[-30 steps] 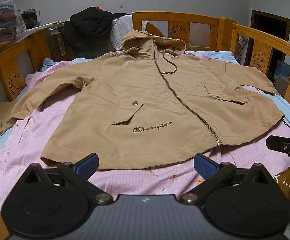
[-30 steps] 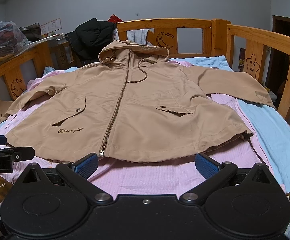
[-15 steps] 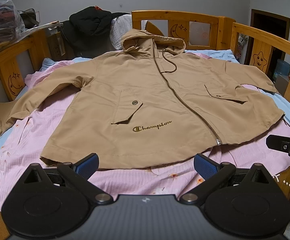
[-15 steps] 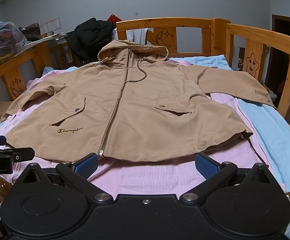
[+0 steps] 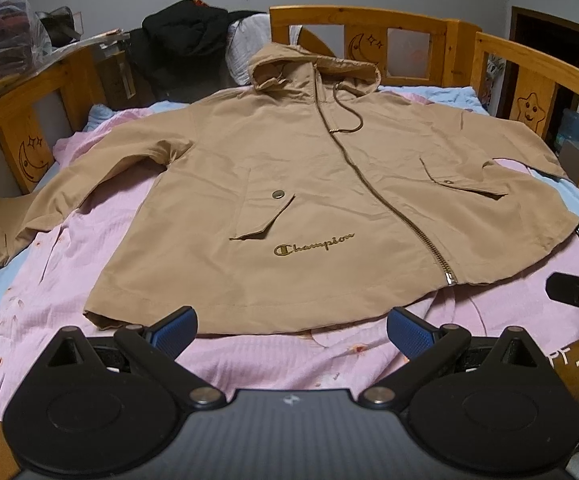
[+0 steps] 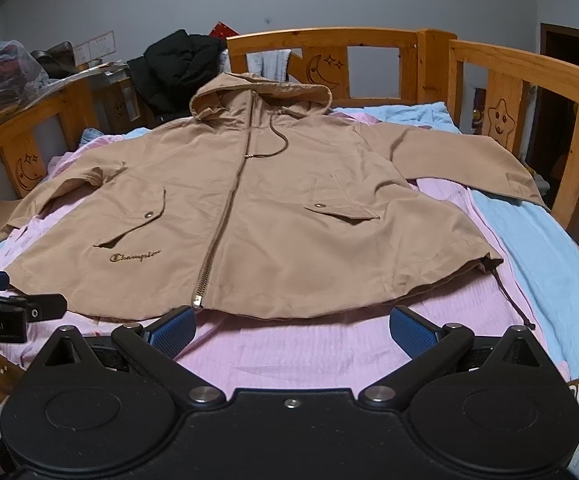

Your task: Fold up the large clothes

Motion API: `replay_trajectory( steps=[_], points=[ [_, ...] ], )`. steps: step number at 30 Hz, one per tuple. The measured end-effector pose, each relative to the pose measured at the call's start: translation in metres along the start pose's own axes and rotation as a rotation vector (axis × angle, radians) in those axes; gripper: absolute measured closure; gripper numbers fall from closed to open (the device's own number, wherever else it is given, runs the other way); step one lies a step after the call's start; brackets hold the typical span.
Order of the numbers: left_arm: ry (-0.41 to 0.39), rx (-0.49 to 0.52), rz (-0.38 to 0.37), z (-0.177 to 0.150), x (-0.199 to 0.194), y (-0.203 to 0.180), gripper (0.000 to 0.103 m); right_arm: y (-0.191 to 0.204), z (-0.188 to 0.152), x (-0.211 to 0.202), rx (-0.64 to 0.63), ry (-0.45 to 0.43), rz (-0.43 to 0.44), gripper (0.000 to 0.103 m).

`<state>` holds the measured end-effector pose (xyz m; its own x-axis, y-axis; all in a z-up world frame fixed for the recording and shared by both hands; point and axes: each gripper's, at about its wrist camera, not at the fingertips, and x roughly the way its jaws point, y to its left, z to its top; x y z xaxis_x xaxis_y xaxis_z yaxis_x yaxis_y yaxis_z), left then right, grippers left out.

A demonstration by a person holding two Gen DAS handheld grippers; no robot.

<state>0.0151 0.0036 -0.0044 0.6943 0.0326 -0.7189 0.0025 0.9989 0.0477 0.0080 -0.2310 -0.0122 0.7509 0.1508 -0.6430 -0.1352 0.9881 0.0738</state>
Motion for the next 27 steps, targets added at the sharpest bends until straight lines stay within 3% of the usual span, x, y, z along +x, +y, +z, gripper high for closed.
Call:
replay_trajectory(
  steps=[11,15,19,23,27],
  points=[
    [0.108,0.048,0.084,0.052,0.012,0.005,0.000,-0.026,0.033,0.015,0.101,0.048,-0.038,0.000],
    [0.156,0.062,0.082,0.082,0.025,0.003,0.000,-0.049,0.060,0.020,0.141,0.005,-0.032,0.000],
    [0.141,0.022,0.027,0.105,0.045,-0.003,0.000,-0.094,0.092,0.031,0.252,-0.098,-0.066,0.000],
    [0.140,-0.007,-0.044,0.117,0.076,-0.009,0.000,-0.149,0.126,0.072,0.388,-0.131,-0.110,0.001],
    [0.133,0.028,-0.060,0.123,0.106,-0.015,0.000,-0.202,0.146,0.131,0.636,-0.136,-0.190,0.012]
  ],
)
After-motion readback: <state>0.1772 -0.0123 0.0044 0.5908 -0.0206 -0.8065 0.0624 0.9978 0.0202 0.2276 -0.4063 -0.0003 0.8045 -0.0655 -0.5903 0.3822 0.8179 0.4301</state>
